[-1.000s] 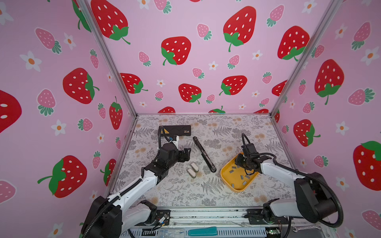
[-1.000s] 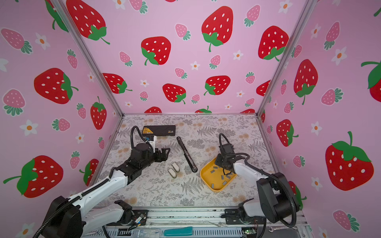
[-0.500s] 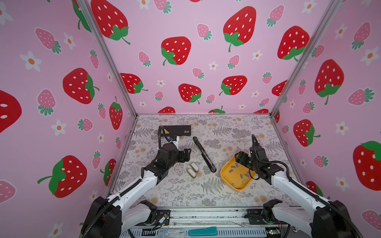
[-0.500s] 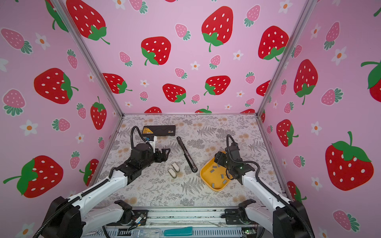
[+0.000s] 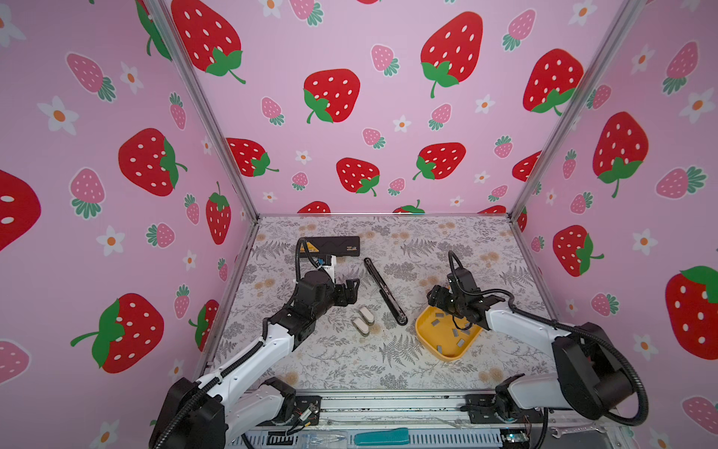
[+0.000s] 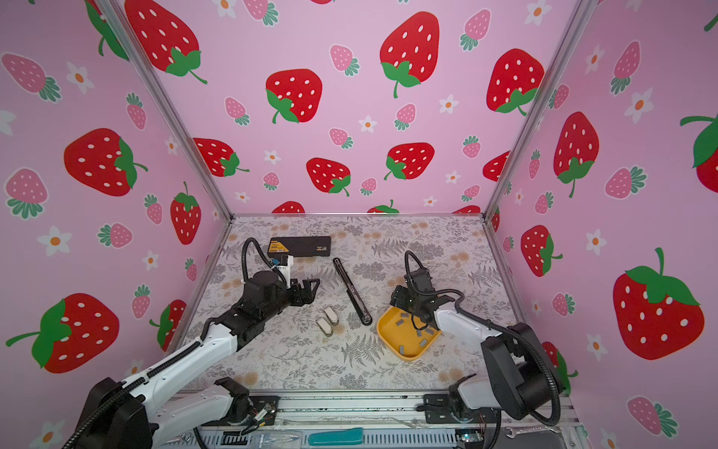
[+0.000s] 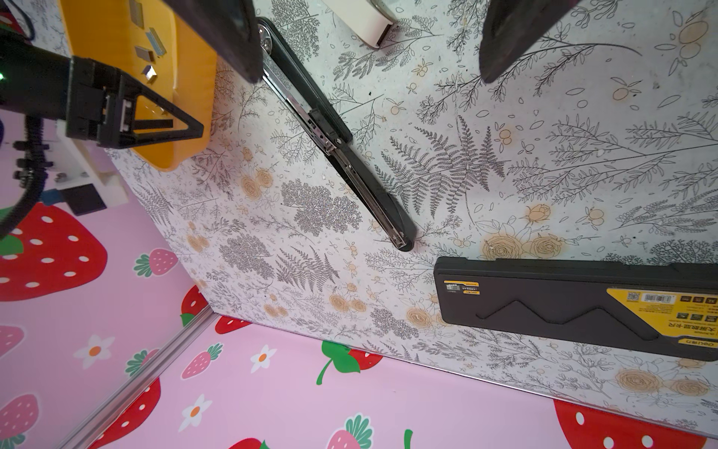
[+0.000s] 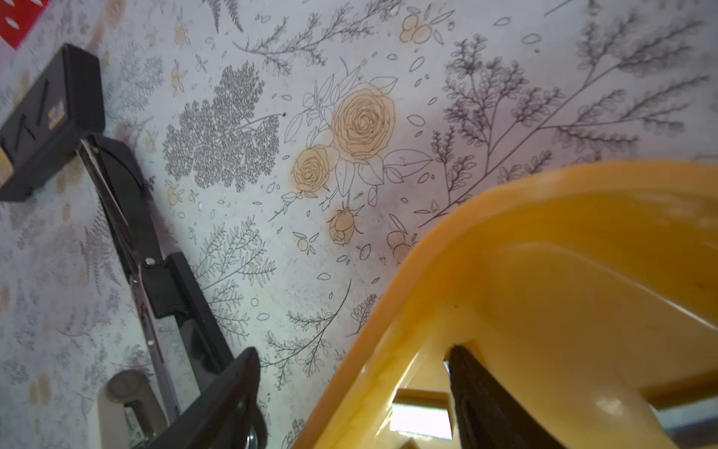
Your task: Load the staples into the stapler
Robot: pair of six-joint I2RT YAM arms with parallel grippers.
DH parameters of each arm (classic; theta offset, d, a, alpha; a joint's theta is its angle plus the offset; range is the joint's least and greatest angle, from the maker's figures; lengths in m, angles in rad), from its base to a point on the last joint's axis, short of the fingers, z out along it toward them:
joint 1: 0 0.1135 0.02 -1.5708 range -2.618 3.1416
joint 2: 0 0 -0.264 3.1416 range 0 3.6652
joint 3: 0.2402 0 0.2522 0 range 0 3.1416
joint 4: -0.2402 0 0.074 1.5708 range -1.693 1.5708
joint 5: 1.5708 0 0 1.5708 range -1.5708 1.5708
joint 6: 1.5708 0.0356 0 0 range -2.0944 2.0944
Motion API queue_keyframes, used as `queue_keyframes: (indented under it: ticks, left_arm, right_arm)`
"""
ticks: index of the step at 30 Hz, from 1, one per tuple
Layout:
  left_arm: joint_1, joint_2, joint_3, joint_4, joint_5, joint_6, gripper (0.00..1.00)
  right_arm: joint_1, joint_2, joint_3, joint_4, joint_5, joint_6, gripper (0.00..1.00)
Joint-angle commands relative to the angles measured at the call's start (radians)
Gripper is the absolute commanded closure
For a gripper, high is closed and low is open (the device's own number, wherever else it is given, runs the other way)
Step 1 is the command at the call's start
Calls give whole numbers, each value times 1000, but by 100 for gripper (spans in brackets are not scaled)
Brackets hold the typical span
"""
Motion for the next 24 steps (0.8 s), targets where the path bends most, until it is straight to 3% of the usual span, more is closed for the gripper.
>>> queue_keyframes:
  ticks: [1,6,12,21,22,24]
  left_arm:
    - [3,11,8,-5,5,1,12]
    - [4,19,30,-35,3,-1,12]
    - [3,13,29,-33,12,-6,12]
    - [4,103,59,-9,28,-39,12]
    - [4,110,62,-7,28,-51,12]
    - [5,124,76,-14,22,-78,12]
  right_arm:
    - [13,55,57,-12,22,-40,33]
    - [23,132,110,-70,50,-122,60]
    - [30,214,179,-194,135,-219,81]
    - [28,163,163,-244,190,-262,75]
    - [28,150,163,-251,200,-267,73]
    - [30,109,169,-265,230,-282,59]
